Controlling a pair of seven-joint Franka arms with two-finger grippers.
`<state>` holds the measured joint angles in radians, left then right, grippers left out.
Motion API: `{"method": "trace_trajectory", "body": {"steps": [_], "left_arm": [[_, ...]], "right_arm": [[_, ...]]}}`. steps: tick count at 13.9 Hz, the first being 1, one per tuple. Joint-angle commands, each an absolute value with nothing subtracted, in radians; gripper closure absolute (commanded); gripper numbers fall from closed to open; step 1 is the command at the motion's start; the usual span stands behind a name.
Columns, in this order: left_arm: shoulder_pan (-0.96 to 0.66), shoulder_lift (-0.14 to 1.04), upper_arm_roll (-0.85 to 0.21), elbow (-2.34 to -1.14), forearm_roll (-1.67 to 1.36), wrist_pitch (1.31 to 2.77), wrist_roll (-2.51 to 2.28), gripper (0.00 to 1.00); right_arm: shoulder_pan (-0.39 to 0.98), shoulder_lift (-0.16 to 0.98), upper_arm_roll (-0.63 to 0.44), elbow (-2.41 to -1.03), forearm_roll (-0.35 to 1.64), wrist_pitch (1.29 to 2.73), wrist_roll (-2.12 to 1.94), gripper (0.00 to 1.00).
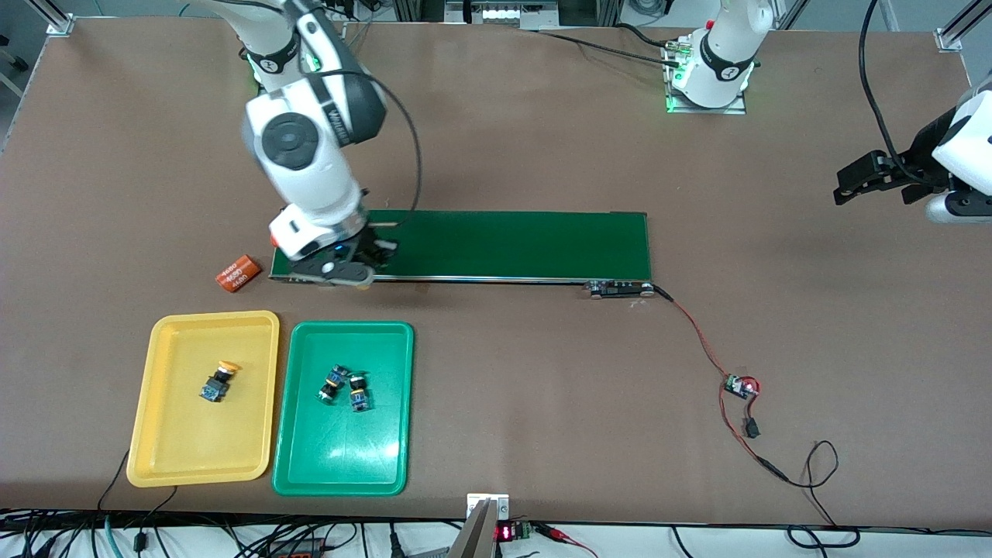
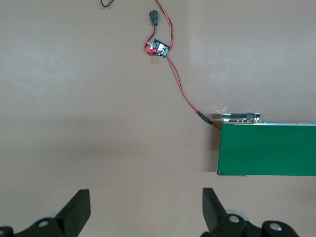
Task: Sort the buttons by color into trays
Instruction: 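Lift and carry the yellow-capped button with the right gripper to the yellow tray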
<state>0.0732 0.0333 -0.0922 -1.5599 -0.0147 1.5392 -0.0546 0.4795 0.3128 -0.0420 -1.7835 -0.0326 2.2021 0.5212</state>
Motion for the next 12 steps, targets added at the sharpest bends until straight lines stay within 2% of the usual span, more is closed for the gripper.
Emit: {"method": "trace_trajectory", "body": {"steps": [1,3,6,9,12], "left_arm": [[0.075,0.014,-0.095,-1.578,-0.014,1.537,-0.051,0.0],[0.075,0.014,-0.092,-1.577,-0.014,1.537,-0.051,0.0],[0.075,0.014,-0.089,-1.577,-0.014,1.54,-0.048,0.0],[0.075,0.015,-0.087,-1.577,-0.014,1.54,-0.046,0.0],[0.075,0.015,-0.087,-1.577,-0.014,1.542,-0.044,0.0]], "right_arm": [[0.359,0.394,-0.031,-1.666,-0.026,2.184,0.285,0.85],[0.273,0.469,-0.028,-1.596,-0.018,2.197,0.16,0.85],[0.224,0.581,-0.028,-1.484,-0.02,2.229,0.066,0.83],[0.184,0.655,-0.028,-1.473,-0.018,2.345,-0.006,0.82],[0.183,0.675,-0.029,-1.473,-0.02,2.367,-0.044,0.82]]}}
